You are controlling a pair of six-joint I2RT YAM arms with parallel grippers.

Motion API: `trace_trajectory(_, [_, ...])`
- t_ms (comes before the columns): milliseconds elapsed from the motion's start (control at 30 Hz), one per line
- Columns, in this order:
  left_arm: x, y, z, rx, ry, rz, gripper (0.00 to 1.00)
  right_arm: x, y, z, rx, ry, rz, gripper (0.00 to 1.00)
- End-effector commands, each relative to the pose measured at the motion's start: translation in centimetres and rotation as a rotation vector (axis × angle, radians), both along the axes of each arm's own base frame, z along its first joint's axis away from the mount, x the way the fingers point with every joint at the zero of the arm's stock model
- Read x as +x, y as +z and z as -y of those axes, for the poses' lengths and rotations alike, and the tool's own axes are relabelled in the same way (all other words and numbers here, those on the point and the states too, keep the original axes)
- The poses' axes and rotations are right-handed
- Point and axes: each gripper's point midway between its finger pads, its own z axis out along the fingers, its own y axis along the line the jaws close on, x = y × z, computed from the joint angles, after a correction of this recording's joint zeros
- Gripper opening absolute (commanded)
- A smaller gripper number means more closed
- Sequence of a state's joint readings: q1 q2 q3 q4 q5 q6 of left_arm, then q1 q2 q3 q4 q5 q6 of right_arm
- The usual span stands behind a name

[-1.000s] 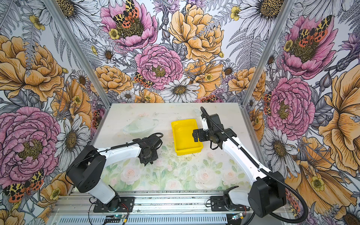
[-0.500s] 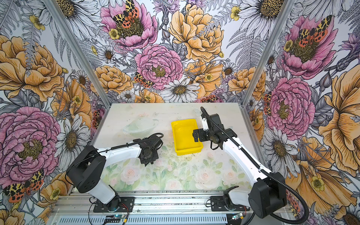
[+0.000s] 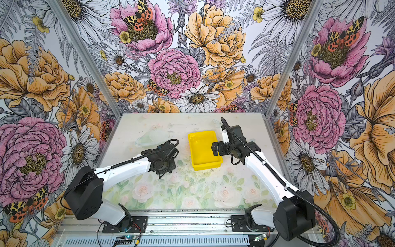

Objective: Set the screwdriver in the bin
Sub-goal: 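Carry the screwdriver with the left gripper over the yellow bin and lower it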

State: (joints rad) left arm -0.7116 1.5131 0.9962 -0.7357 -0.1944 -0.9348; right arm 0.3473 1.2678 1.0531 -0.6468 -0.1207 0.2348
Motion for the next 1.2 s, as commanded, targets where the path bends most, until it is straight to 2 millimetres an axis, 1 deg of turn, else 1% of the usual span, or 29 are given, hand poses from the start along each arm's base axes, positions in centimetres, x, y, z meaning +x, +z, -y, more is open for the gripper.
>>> trace_trajectory(0, [1.6,2.9,1.4,-0.033,-0.029,0.089,0.09,0.0,0.6,0.8,-0.005,-0.039,0.032,0.99])
trace_trajectory(67, [2.5,4.0,2.1,-0.04,-0.041,0.124,0.09,0.0,0.4,1.1,-0.006,-0.046,0.03,0.99])
trace_trajectory(233, [4.6,6.2,5.3,-0.07,-0.106,0.172,0.09,-0.2,-0.5,2.0,0.035,-0.087,-0.012,0.99])
trace_trajectory(333, [5.8,7.1,6.9,-0.084,-0.121,0.19,0.1,-0.2,-0.7,2.8,0.067,-0.113,-0.027,0.99])
trace_trajectory(400, [6.7,7.4,8.0,-0.09,-0.13,0.201,0.1,-0.3,-0.8,3.3,0.07,-0.128,-0.028,1.0])
trace_trajectory(433, [6.8,7.4,9.0,-0.113,-0.148,0.189,0.1,-0.3,-0.9,3.5,0.071,-0.133,-0.028,0.99])
trace_trajectory(567, [8.2,7.5,12.0,-0.131,-0.184,0.194,0.11,-0.3,-1.0,4.1,0.073,-0.149,-0.027,0.99])
trace_trajectory(633, [8.8,6.3,13.5,-0.129,-0.2,0.174,0.11,-0.3,-1.0,4.2,0.075,-0.153,-0.026,0.99])
trace_trajectory(833, [9.7,4.6,16.6,-0.149,-0.233,0.143,0.12,-0.4,-1.1,4.7,0.062,-0.16,-0.021,0.99])
trace_trajectory(933, [9.8,3.6,17.6,-0.152,-0.248,0.125,0.12,-0.3,-1.3,5.0,0.056,-0.166,-0.021,1.0])
trace_trajectory(1167, [9.2,0.8,19.5,-0.156,-0.266,0.066,0.13,-0.1,-1.4,5.3,0.046,-0.172,-0.019,0.99])
